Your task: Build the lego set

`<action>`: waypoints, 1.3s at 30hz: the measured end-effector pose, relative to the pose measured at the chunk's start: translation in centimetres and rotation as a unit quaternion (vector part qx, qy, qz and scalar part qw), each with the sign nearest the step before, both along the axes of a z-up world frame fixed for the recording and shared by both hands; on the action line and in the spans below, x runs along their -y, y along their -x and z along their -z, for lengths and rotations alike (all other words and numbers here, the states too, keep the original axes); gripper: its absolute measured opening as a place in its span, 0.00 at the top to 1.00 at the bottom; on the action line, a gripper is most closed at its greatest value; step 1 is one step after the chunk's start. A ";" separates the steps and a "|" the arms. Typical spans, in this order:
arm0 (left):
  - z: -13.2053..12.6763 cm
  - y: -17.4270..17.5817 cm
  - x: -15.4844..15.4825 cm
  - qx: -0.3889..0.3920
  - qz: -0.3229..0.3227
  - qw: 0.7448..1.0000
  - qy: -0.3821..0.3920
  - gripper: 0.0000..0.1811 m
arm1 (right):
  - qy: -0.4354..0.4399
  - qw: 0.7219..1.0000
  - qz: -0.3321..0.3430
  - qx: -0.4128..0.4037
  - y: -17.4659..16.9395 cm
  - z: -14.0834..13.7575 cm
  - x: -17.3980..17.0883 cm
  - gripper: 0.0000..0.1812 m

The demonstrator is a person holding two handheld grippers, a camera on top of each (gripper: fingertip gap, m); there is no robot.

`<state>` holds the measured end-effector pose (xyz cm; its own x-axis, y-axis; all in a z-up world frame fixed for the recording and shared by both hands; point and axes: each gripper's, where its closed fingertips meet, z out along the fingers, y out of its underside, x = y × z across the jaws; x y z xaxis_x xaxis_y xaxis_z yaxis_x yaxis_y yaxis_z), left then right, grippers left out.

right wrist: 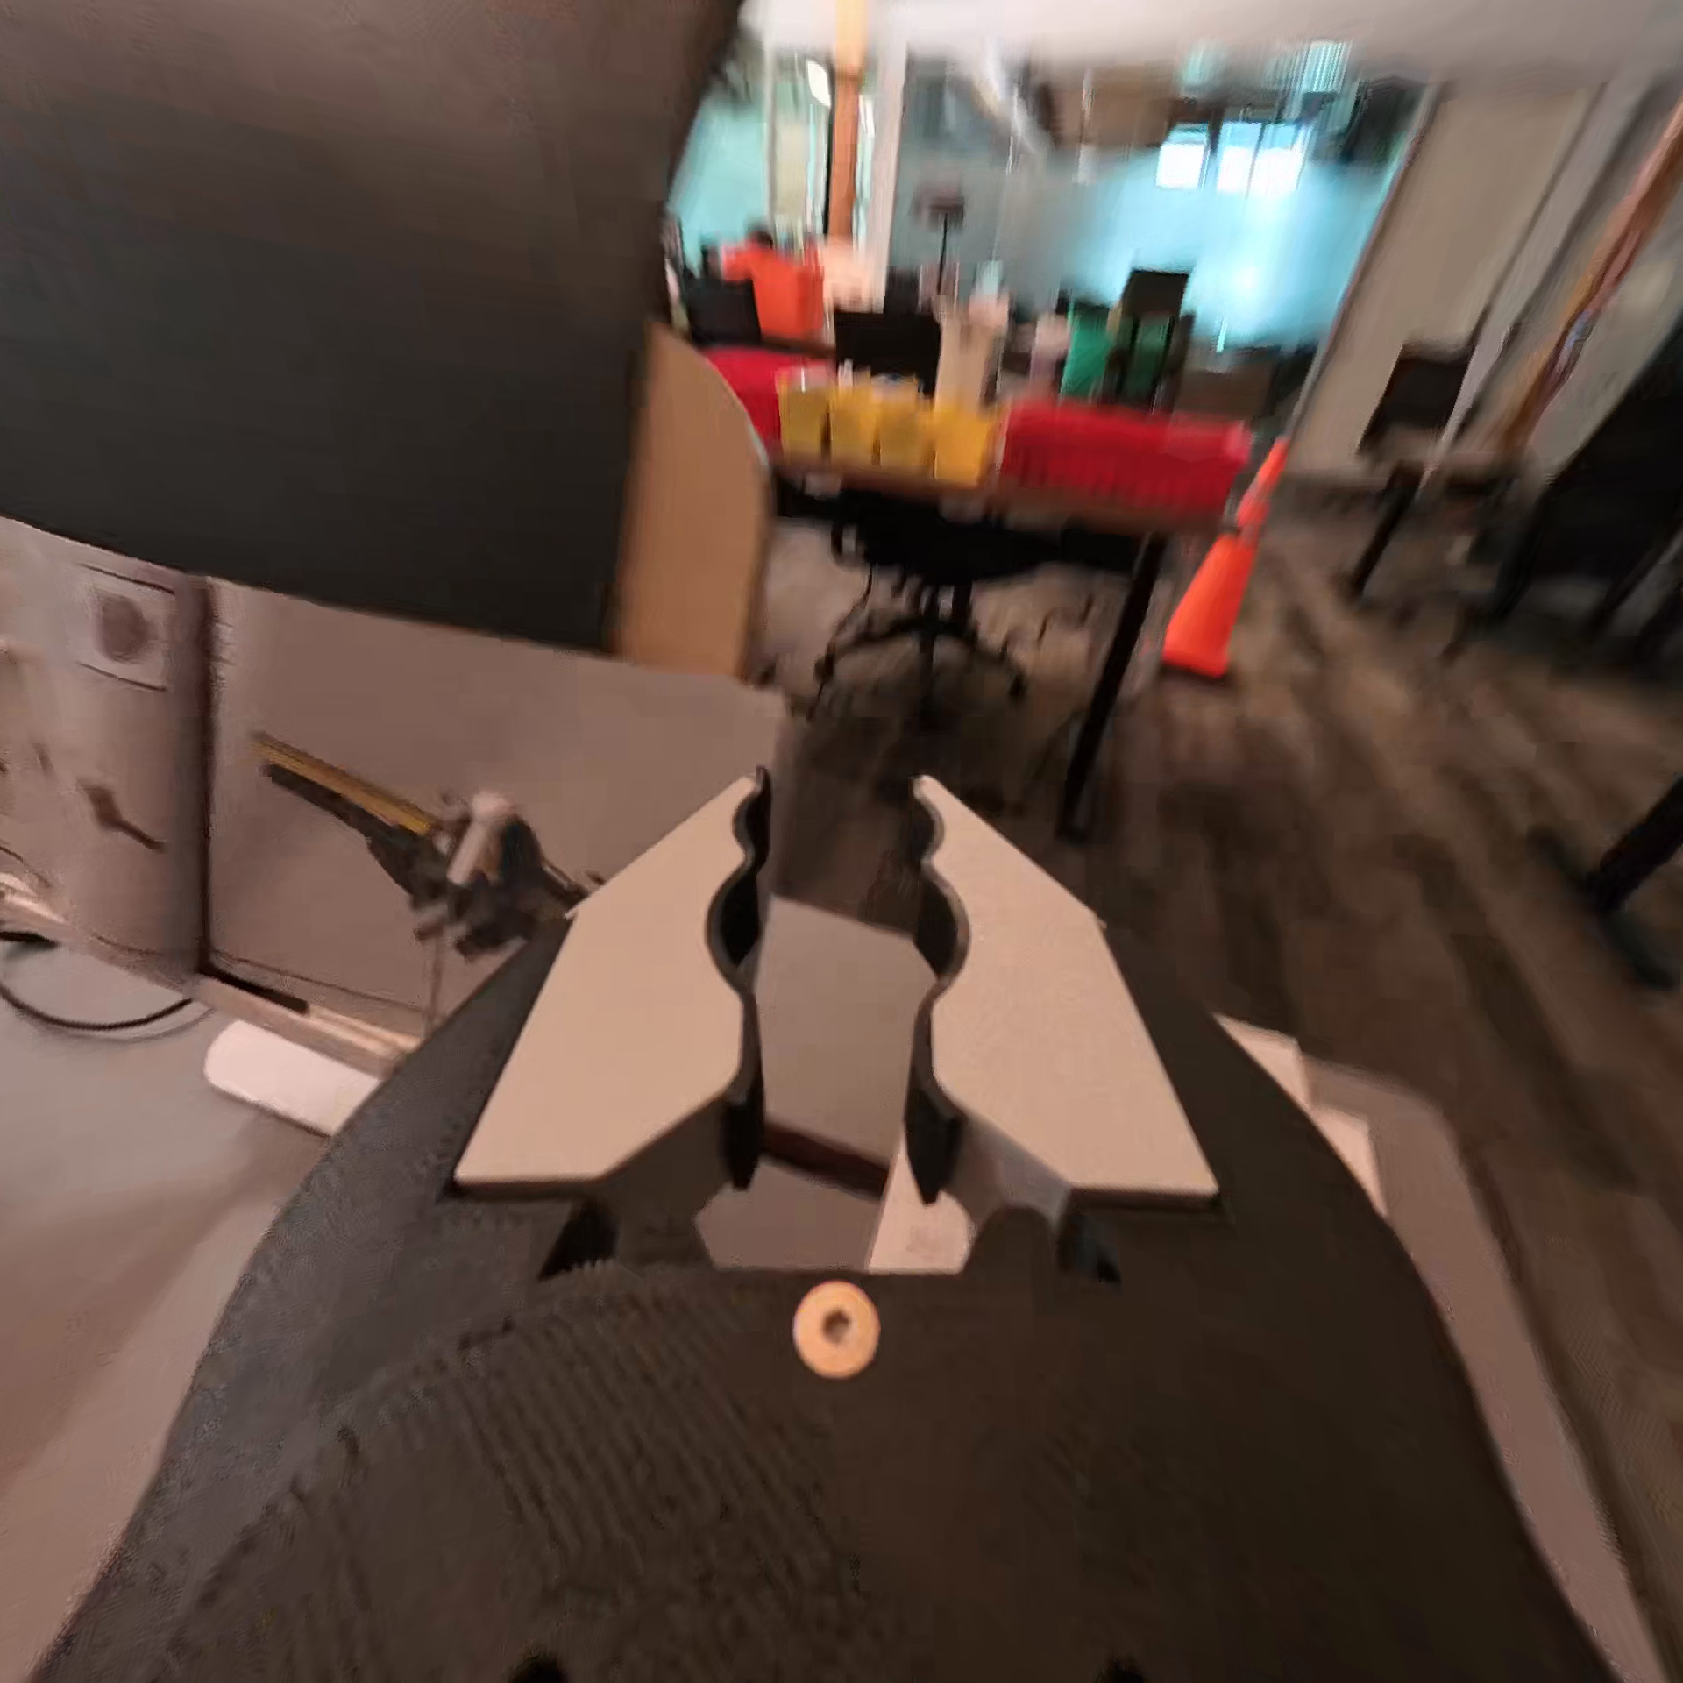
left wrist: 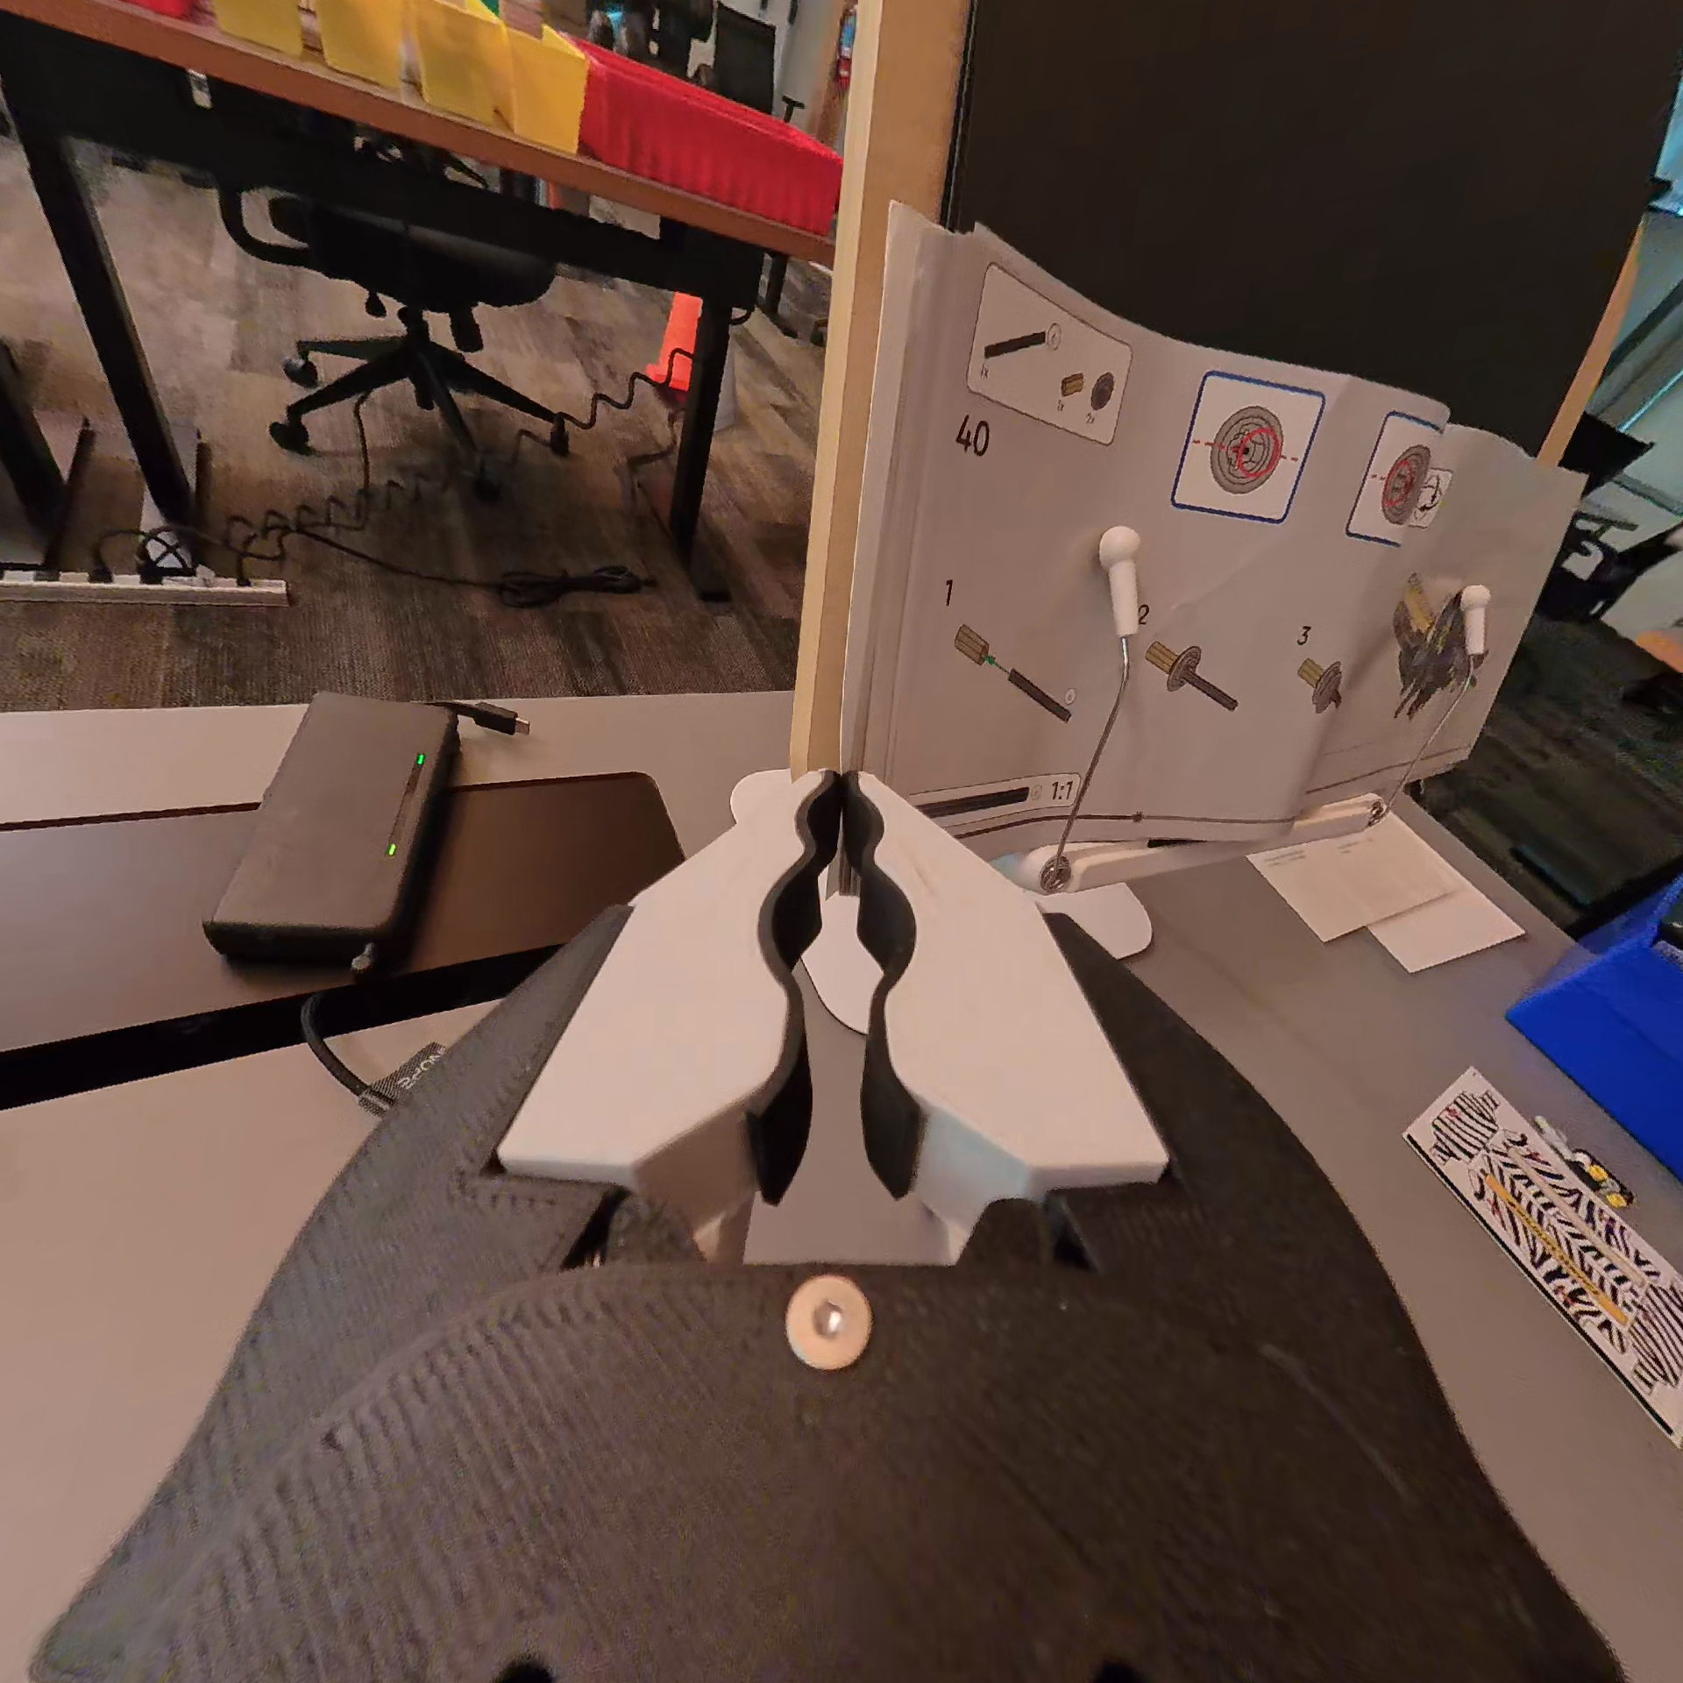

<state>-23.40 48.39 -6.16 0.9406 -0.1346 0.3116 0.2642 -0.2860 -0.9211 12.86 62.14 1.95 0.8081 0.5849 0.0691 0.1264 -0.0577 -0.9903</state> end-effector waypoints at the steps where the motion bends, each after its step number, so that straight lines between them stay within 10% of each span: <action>1: 0.1 0.0 -0.1 0.000 -0.001 1.000 0.000 1.00 | -0.044 0.999 -0.010 0.005 0.8 -1.6 1.0 0.86; 7: 0.3 0.1 -0.3 0.024 -0.003 1.000 0.002 1.00 | -0.062 0.965 -0.186 0.174 12.2 1.4 8.0 0.86; 13: 0.2 -0.1 -0.1 0.027 0.002 1.000 0.003 1.00 | -0.064 0.936 -0.226 0.263 19.6 5.5 9.0 0.91; 39: 0.0 0.9 0.5 0.033 -0.023 0.999 0.026 1.00 | -0.070 0.926 -0.224 0.294 25.2 6.9 9.1 1.00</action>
